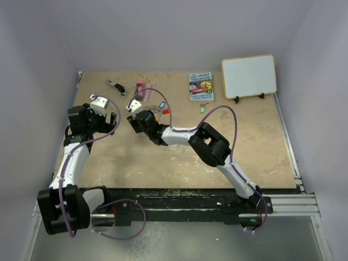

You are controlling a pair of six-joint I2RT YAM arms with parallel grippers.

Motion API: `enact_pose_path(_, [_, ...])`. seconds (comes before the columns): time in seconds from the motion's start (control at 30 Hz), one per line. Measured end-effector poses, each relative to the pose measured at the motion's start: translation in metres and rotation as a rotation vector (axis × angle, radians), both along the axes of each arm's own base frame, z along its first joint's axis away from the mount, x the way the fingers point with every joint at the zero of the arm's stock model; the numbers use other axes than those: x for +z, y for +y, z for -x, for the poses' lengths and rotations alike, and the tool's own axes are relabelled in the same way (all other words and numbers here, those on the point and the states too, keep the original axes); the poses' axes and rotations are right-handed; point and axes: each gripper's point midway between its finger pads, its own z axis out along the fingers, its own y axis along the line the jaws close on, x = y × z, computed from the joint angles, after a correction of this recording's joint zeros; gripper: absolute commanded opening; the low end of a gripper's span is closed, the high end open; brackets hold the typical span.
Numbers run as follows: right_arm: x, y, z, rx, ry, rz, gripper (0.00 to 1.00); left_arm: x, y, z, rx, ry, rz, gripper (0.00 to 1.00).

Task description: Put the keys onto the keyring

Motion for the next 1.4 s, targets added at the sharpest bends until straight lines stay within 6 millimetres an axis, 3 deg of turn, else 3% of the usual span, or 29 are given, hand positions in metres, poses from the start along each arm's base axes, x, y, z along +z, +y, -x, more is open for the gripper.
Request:
enact_pose_path(0.6, [-0.021, 0.004, 0.007, 0.012, 0.066, -0.014, 0.43, -0.003, -0.003, 0.001, -0.014, 0.007, 0.009, 0.98])
enact_pose_path(0.9, [-0.022, 0.000, 0.006, -0.003, 0.076, -0.023, 0.13, -0.005, -0.004, 0.002, -0.020, 0.011, 0.014, 0.98])
enact_pose_path(1.1, [-0.022, -0.021, 0.022, -0.015, 0.120, -0.003, 0.01, -0.006, -0.012, 0.005, -0.057, 0.023, 0.039, 0.98])
enact_pose_path(1.27, [-0.020, -0.050, 0.052, -0.014, 0.201, 0.019, 0.00, -0.007, -0.036, 0.018, -0.195, 0.046, 0.092, 0.98])
enact_pose_path(1.4, [-0.007, -0.073, 0.080, 0.003, 0.265, 0.009, 0.00, 0.010, -0.060, 0.024, -0.343, 0.001, 0.132, 0.98])
